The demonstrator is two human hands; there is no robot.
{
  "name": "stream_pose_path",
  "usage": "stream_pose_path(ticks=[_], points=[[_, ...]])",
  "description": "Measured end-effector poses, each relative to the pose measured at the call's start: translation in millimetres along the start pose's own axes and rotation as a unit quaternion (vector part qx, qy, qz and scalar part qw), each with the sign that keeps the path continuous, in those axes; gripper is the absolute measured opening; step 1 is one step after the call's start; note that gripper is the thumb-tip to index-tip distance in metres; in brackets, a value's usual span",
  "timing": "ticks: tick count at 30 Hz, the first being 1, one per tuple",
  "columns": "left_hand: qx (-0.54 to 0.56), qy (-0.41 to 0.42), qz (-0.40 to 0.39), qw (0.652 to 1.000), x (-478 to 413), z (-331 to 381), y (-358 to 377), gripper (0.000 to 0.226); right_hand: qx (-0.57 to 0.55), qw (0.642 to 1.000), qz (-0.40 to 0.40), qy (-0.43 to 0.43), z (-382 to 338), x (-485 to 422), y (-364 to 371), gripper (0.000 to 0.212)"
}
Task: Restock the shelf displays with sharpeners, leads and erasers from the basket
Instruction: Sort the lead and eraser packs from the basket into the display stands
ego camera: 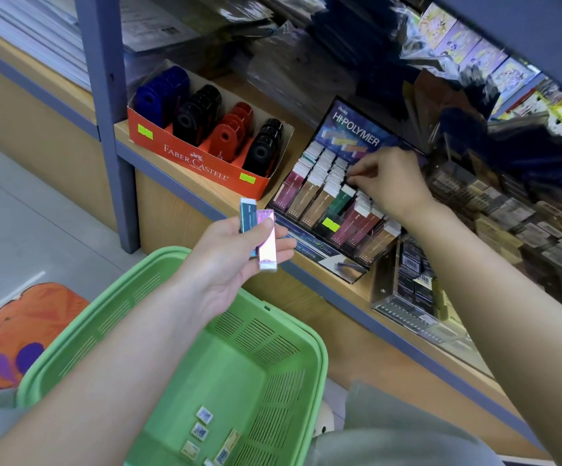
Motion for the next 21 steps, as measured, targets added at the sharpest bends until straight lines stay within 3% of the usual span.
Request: stream_pose_path(ticks=[6,10,13,17,21], points=[[-0.009,-0.015,0.03,0.999,-2.2,-1.6,-6.3,0.009,0.067,0.998,0.018,0.0,-5.6,6.9,-5.3,0.017],[-0.068,-0.01,0.029,0.997,-3.1,-4.1,-7.5,0.021,-0.053,0.997,0.05,-0.037,-37.0,30.8,-16.6,0.019],[-0.114,-0.008,0.007,0.993,-1.9,-4.1,-4.3,0.016,-0.146,0.987,-0.053,-0.034,-66.1,55.8,0.3,0.016],[-0.153,0.002,-0.03,0.988,-0.5,-7.6,3.0,0.025,-0.252,0.949,-0.188,0.012,-84.0,85.8,22.6,0.011],[-0.155,0.004,-0.031,0.987,-0.9,-9.6,7.6,0.032,-0.334,0.918,-0.201,0.075,-70.7,95.7,24.4,0.005]])
Point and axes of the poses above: each hand's wrist, its own x-axis away from the middle knuckle, its own y-axis out of the palm, z = x × y, the point moved 8 cm from there along -x, towards the middle knuckle, and after that the axes turned 2 degrees about -x, right-handed, at the moved point
